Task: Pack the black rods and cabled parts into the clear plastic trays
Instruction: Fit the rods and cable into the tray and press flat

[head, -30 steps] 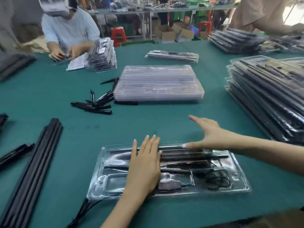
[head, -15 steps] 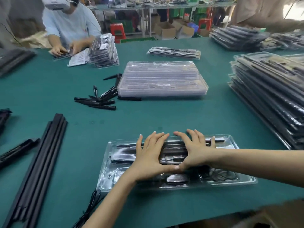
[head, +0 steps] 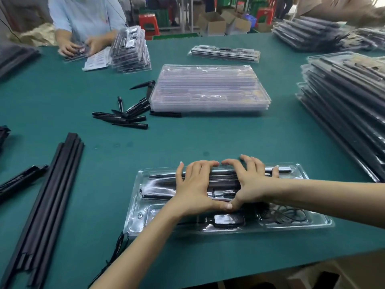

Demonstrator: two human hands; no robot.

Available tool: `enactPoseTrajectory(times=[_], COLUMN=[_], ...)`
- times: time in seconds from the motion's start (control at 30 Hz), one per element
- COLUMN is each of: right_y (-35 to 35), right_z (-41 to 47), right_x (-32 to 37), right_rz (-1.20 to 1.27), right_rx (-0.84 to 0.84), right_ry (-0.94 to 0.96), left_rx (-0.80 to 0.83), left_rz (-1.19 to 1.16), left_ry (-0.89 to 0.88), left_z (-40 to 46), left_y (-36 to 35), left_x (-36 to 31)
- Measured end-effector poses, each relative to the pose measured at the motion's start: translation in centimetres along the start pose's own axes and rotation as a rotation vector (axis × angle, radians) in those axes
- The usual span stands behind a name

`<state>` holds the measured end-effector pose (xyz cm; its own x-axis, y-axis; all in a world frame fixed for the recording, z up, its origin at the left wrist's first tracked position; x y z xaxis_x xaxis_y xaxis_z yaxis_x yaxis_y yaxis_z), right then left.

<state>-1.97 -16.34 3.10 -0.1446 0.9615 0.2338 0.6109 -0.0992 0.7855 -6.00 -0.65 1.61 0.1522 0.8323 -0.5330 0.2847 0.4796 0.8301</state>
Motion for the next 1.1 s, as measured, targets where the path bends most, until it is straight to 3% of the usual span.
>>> enactPoseTrajectory(times=[0.23,0.47,0.63,0.73,0.83,0.93,1.1], right_y=[-0.6,-0.6,0.0,1.7,2.7,1.3,-0.6], right_z=[0.5,0.3,-1.2,-1.3,-0.7,0.5,2.6], right_x=[-0.1,-0.3,-0.8,0.9,5.8,11.6,16.3], right_rz=[-0.063,-0.059,-0.055,-0.147,-0.048,-0.043,-0.209], right_rx=[-0.003,-0.017,-0.025,-0.032,-0.072,-0.053,0.035], right_ry=[-0.026,-0.005,0.072,0.193,0.385,0.461,0.414], left_rx=[0.077,0.055,-0.216,-0.358,-0.449,-0.332,-0.202], left_rz=[0.161,0.174,0.027,-0.077,-0.179,-0.373,-0.518], left_ry=[0.089,0.091,0.069,0.257,0.472,0.474,0.456], left_z=[1.3,0.9,-3.5,-7.9,-11.9,-13.4,-13.3], left_y=[-0.1,0.0,2.6,6.0,7.5,6.7,5.2], left_x=[-0.6,-0.8,1.6,5.7,9.0,9.4,9.6])
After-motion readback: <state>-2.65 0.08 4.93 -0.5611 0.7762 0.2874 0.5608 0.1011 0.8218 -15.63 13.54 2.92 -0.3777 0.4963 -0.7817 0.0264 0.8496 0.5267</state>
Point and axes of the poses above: each hand's wrist, its own z-axis towards the middle knuckle, its own y-axis out of the back of the hand, x = y × z, the point moved 1 cm from there along z, towards the middle knuckle, and after that the axes turned 6 degrees about x, right-handed, at the moved point
